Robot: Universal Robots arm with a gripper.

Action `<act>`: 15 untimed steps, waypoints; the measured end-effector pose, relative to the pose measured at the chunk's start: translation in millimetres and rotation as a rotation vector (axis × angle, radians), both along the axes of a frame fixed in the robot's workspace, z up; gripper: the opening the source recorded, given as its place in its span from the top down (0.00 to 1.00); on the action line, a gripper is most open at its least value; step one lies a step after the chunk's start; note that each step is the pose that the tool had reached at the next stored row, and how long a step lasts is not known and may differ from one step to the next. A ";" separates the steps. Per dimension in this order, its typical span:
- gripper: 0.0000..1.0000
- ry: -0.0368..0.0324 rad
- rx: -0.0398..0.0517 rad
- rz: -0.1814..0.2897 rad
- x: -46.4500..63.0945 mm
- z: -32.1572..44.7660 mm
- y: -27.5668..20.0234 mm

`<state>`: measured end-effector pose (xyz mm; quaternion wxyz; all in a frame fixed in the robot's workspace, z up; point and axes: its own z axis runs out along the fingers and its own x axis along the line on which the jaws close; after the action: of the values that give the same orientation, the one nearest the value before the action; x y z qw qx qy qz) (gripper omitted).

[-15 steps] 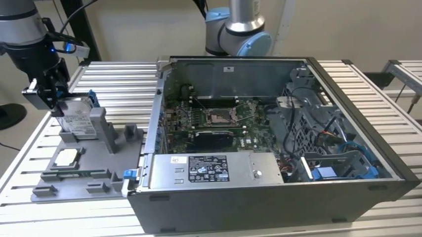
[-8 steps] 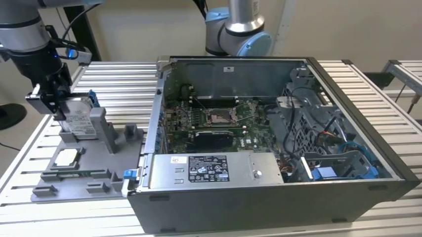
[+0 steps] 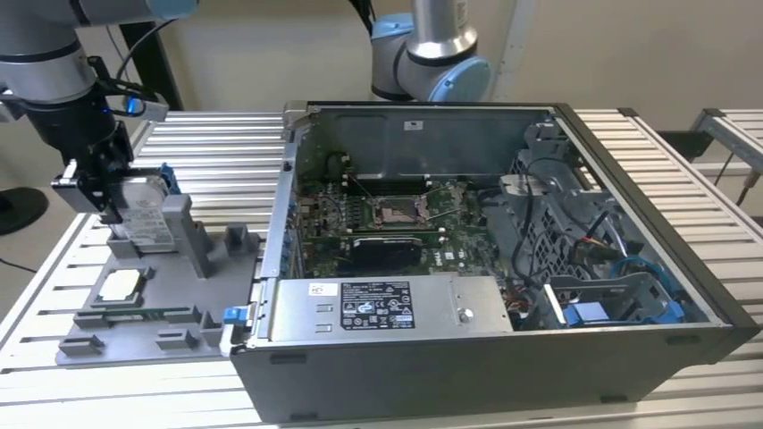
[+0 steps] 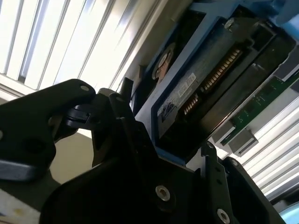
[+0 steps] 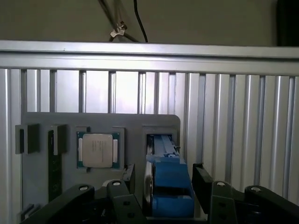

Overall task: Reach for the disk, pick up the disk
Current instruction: 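Pick up the disk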

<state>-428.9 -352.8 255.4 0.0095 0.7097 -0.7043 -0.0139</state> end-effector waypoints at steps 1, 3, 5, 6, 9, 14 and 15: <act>0.00 0.0016 0.0010 0.000 0.4 -0.4 0.2; 0.00 0.0033 0.0084 0.000 0.8 -0.1 0.4; 0.00 0.0041 0.0198 0.000 0.5 0.9 0.3; 0.00 0.0014 0.0251 0.000 0.7 1.1 0.4; 0.00 -0.0043 0.0344 0.000 0.3 2.5 0.3; 0.00 -0.0041 0.0409 0.000 0.3 16.4 0.2; 0.00 -0.0040 0.0414 0.000 0.3 17.7 0.2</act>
<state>-428.6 -352.6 273.1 -0.0066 0.7098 -0.7039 -0.0271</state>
